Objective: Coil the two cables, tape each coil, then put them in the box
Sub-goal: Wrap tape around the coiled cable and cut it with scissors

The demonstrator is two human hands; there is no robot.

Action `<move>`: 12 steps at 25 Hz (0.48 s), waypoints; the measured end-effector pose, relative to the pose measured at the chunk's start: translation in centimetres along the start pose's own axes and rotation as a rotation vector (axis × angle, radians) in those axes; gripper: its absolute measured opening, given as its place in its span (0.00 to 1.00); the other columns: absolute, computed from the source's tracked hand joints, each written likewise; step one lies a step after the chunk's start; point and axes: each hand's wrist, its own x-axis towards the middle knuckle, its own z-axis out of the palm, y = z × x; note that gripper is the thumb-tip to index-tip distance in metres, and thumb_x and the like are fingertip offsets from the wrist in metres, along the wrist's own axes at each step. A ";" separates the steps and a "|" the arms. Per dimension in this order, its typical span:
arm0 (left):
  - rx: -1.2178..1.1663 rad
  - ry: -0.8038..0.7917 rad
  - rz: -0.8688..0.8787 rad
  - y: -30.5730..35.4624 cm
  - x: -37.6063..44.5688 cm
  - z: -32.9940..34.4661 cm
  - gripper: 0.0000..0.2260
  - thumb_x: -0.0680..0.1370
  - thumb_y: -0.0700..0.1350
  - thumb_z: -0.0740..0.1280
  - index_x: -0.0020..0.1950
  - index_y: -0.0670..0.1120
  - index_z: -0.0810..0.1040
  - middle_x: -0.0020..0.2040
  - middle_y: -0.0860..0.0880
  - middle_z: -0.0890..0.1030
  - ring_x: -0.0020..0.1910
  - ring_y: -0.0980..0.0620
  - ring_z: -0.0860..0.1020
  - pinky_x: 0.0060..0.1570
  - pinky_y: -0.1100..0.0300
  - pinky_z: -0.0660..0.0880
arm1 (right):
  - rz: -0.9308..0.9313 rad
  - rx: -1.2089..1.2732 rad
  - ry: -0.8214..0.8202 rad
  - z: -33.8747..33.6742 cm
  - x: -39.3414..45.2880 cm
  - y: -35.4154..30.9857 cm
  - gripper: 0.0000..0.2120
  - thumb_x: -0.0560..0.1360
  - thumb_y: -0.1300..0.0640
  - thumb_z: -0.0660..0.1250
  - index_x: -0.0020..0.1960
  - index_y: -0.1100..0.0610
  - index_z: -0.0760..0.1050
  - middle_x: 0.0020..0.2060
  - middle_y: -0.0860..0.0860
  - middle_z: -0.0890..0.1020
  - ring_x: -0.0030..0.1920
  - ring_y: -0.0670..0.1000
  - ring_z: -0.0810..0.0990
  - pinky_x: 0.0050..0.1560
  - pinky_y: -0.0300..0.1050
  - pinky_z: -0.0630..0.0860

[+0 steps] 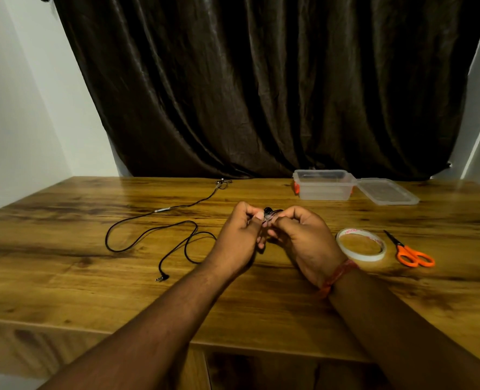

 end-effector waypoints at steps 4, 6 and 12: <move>-0.016 -0.030 -0.041 0.5 -0.3 0.2 0.06 0.84 0.41 0.58 0.55 0.38 0.69 0.28 0.54 0.75 0.28 0.52 0.70 0.33 0.55 0.67 | -0.029 0.030 -0.017 -0.4 0.2 0.3 0.10 0.74 0.70 0.65 0.38 0.59 0.76 0.36 0.61 0.80 0.40 0.58 0.79 0.56 0.66 0.76; -0.086 -0.052 -0.059 0.8 -0.4 0.3 0.04 0.84 0.39 0.58 0.55 0.39 0.69 0.26 0.54 0.74 0.27 0.52 0.68 0.32 0.56 0.66 | -0.037 0.037 -0.036 -0.5 0.3 0.4 0.09 0.73 0.69 0.66 0.37 0.58 0.77 0.36 0.62 0.81 0.42 0.60 0.79 0.55 0.68 0.75; -0.281 -0.064 -0.094 0.6 -0.2 0.0 0.02 0.84 0.39 0.57 0.55 0.43 0.67 0.28 0.53 0.72 0.28 0.54 0.65 0.32 0.56 0.62 | -0.019 0.005 -0.045 -0.4 0.3 0.3 0.14 0.73 0.72 0.65 0.34 0.57 0.77 0.38 0.60 0.81 0.42 0.55 0.79 0.59 0.61 0.76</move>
